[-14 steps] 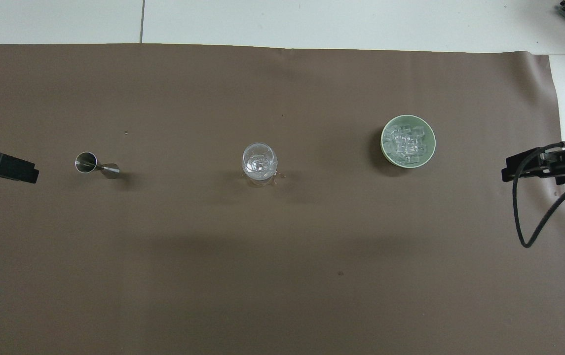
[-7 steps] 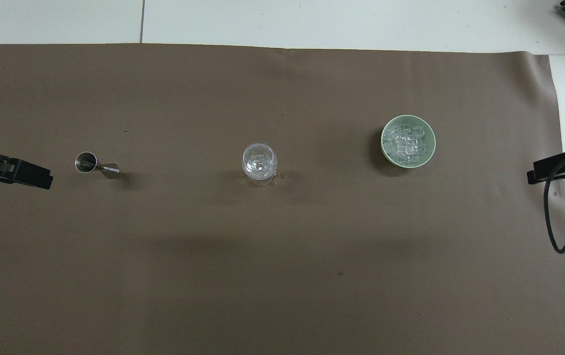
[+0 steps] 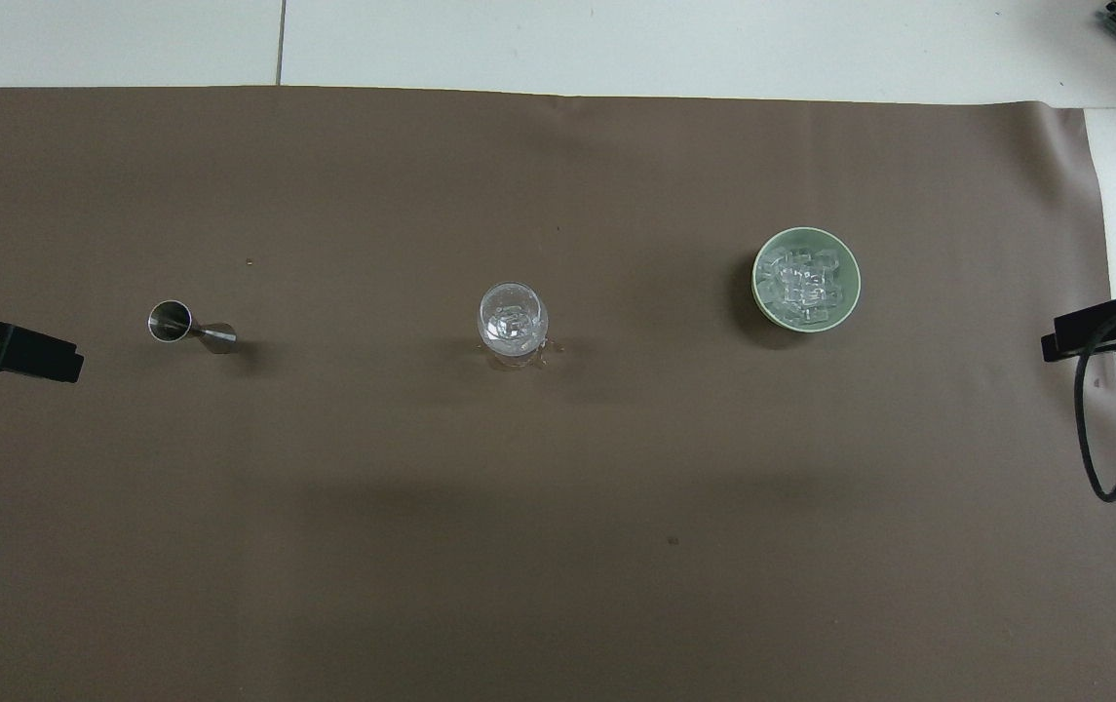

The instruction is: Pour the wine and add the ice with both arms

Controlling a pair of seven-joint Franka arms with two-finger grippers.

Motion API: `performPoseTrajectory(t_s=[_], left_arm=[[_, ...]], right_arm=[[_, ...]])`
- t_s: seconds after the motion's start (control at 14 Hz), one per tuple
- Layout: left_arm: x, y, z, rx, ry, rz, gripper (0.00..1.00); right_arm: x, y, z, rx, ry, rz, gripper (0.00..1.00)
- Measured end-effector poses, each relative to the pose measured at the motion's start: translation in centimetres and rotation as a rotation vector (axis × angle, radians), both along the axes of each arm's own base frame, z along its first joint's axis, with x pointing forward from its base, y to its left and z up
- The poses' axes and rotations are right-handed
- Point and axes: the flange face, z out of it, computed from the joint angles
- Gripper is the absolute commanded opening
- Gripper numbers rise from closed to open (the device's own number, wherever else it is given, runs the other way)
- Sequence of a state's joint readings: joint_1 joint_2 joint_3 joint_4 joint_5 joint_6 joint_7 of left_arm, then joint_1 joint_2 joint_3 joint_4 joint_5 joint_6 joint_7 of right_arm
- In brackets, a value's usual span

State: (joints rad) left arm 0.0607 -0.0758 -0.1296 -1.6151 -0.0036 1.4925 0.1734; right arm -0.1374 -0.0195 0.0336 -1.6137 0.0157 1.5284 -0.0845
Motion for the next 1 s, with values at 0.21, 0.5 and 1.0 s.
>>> performPoseTrajectory(t_s=[0.21,0.5,1.0], left_arm=[[-0.1,0.0,0.2,0.000,-0.004,0.000,1.00],[-0.2,0.0,0.4,0.000,-0.008,0.000,1.00],[-0.2,-0.1,0.8,-0.022,-0.020,0.003,1.00]], right_arm=[[0.0,-0.2,0.2,-0.006,-0.002,-0.002,1.00],[-0.5,-0.1,0.3,-0.004,0.024,-0.001,1.00],[-1.2,-0.1,1.6,-0.004,0.032,-0.002,1.00]])
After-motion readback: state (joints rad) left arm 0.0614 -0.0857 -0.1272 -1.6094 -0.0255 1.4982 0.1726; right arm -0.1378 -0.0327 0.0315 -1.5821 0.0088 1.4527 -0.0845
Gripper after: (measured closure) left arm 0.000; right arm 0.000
